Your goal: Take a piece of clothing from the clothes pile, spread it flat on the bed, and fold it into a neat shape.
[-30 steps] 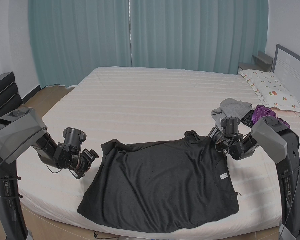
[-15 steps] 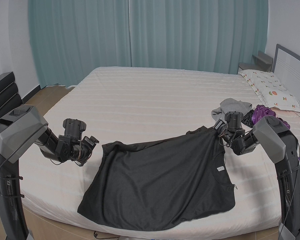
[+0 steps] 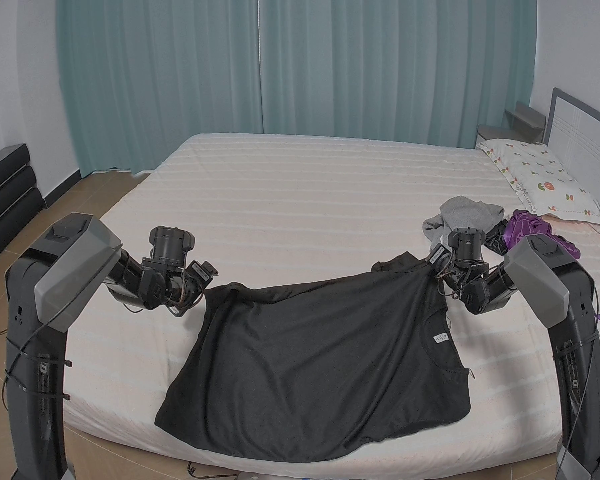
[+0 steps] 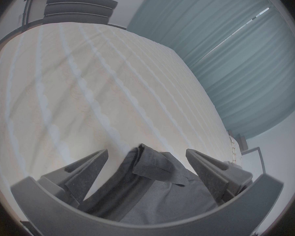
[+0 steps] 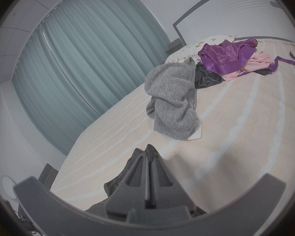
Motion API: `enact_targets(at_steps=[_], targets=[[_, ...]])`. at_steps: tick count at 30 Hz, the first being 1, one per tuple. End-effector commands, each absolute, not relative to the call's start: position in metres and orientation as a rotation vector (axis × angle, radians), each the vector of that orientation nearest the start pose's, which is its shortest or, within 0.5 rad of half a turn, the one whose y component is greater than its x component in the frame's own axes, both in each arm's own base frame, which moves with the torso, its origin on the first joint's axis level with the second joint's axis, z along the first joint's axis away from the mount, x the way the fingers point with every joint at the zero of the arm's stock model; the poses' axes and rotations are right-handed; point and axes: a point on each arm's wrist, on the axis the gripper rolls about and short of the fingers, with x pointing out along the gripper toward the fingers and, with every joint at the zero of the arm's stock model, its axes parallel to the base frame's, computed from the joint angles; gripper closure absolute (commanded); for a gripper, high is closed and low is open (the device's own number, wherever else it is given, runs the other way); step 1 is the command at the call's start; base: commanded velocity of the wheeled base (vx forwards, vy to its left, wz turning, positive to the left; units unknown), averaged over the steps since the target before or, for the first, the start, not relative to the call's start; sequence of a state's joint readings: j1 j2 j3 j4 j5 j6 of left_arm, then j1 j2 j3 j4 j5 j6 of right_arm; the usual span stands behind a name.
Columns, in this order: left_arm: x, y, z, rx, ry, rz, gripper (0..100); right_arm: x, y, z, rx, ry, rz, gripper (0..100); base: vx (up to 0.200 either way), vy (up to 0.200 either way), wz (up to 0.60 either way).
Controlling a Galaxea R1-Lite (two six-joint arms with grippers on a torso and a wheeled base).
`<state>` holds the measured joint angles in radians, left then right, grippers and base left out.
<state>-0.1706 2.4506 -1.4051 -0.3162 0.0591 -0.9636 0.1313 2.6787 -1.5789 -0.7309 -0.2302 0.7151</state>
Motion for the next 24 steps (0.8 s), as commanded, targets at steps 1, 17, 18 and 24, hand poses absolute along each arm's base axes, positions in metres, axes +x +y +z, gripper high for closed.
enact_targets(at_steps=[1,17,18,24], targets=[[0.463,-0.092,-0.009,-0.808,0.743,0.231,0,0.506,0.063,-0.025,0.653,0.313,-0.223,100,0.000,0.000,0.00],[0.508,-0.078,0.030,-0.811,0.478,0.268,100,0.511,0.053,-0.016,0.717,0.260,-0.236,100,0.000,0.000,0.00],[0.511,-0.075,0.034,-0.808,0.458,0.269,100,0.513,0.052,-0.014,0.720,0.246,-0.234,100,0.000,0.000,0.00],[0.530,-0.063,0.049,-0.818,0.362,0.299,100,0.520,0.042,-0.002,0.733,0.160,-0.241,100,0.000,0.000,0.00]])
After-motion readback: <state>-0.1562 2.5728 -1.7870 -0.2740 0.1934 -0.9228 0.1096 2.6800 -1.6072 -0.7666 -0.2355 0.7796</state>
